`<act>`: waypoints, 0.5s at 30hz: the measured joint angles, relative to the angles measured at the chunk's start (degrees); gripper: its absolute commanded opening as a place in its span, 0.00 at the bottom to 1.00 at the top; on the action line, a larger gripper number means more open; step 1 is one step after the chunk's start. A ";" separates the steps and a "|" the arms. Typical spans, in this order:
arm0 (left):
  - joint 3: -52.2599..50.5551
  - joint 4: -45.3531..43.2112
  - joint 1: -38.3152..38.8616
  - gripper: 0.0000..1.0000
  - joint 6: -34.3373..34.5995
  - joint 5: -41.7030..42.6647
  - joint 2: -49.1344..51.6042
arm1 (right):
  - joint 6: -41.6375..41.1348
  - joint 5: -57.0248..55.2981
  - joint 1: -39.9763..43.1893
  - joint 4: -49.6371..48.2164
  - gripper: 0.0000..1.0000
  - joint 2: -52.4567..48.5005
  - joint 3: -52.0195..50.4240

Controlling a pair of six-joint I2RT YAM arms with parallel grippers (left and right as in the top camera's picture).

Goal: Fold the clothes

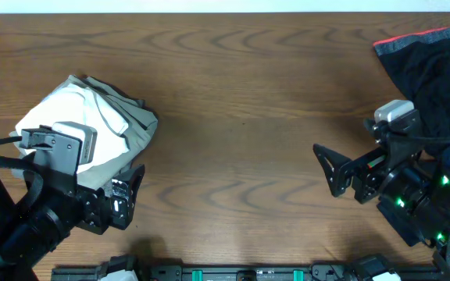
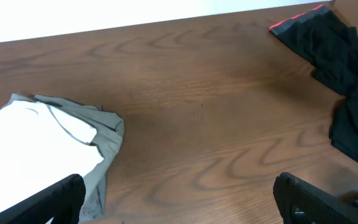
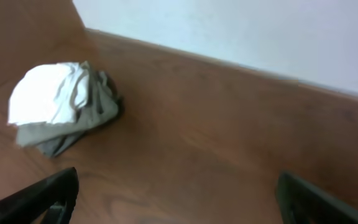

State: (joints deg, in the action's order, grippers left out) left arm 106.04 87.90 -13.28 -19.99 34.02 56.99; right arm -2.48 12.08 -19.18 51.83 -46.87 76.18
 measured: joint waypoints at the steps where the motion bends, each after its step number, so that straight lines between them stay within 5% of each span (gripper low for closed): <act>1: 0.00 -0.07 0.00 0.98 0.02 0.02 0.00 | 0.98 -0.22 0.00 -2.05 0.99 0.35 -0.68; 9: 0.00 -0.04 0.02 0.98 0.00 -0.15 0.00 | 9.03 -1.20 0.00 -23.43 0.99 10.16 -19.76; 15: -0.04 -0.02 0.02 0.98 0.00 -0.20 0.00 | 9.60 -1.42 0.00 -26.40 0.99 19.04 -36.17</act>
State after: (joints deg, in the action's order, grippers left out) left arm 106.00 87.88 -13.26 -19.99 33.82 56.99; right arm 7.11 10.66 -19.18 25.43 -27.83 40.01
